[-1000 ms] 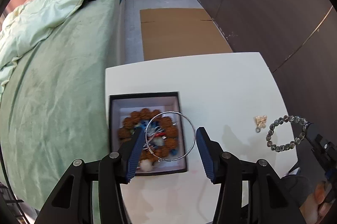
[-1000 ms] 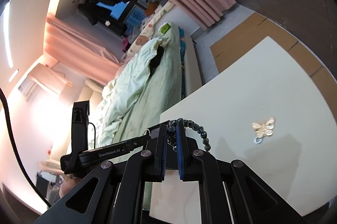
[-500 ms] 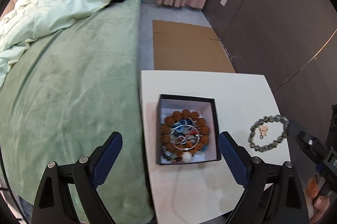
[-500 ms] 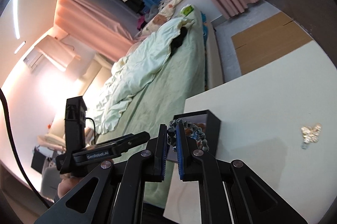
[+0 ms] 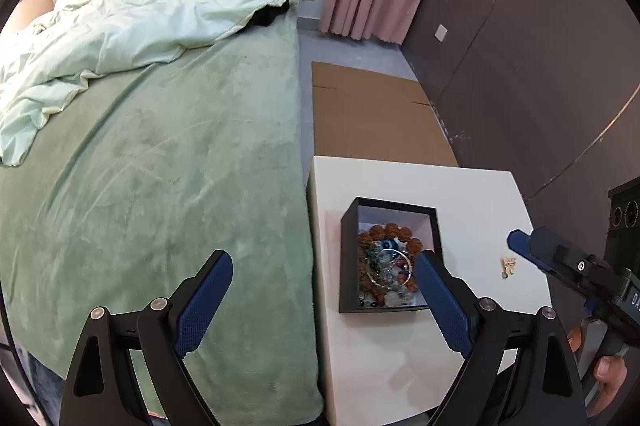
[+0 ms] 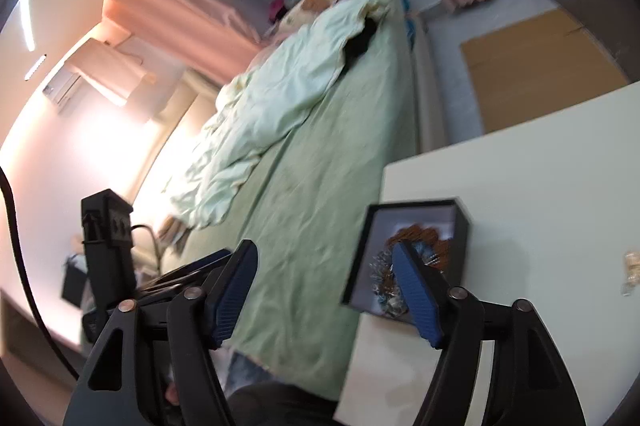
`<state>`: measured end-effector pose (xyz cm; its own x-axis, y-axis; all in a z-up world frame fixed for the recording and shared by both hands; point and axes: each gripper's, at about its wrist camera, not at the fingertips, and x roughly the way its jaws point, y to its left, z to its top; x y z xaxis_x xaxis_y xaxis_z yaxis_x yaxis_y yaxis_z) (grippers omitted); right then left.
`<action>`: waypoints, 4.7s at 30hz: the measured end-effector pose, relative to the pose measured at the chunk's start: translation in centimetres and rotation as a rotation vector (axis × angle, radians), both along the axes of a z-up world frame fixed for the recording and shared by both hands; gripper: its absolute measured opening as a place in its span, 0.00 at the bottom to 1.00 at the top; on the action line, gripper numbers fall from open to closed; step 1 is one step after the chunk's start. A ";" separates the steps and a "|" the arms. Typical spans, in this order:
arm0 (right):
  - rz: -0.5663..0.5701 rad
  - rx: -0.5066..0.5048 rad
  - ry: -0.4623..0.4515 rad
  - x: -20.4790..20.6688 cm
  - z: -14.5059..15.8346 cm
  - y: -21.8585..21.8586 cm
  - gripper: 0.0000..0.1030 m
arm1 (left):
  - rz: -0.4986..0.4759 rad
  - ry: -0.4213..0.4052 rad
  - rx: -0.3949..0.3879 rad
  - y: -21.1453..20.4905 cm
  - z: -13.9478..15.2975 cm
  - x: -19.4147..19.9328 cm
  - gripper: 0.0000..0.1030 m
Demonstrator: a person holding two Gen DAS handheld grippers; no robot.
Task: Organize jewelry
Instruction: 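Drop the silver hoop in the box with the left tool while the right tool drops the green bracelet, then grasp the gold butterfly charm with the right tool and lift it, then drop the small silver ring in the box with the left tool while the right tool holds the butterfly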
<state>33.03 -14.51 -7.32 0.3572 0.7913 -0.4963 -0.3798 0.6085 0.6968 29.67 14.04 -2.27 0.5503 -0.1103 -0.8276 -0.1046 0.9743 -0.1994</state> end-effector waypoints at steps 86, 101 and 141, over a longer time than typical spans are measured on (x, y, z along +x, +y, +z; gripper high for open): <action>-0.297 -0.247 0.153 -0.1 -8.9 -24.0 0.29 | -0.470 0.190 0.002 -28.1 -11.4 8.3 0.50; -0.338 -0.204 0.146 -1.3 -8.4 -26.5 0.29 | -0.527 0.228 0.132 -32.3 -13.7 7.9 0.22; -0.189 -0.154 0.005 -0.9 -3.0 -13.9 0.29 | -0.292 0.102 0.142 -15.6 -4.2 6.2 0.13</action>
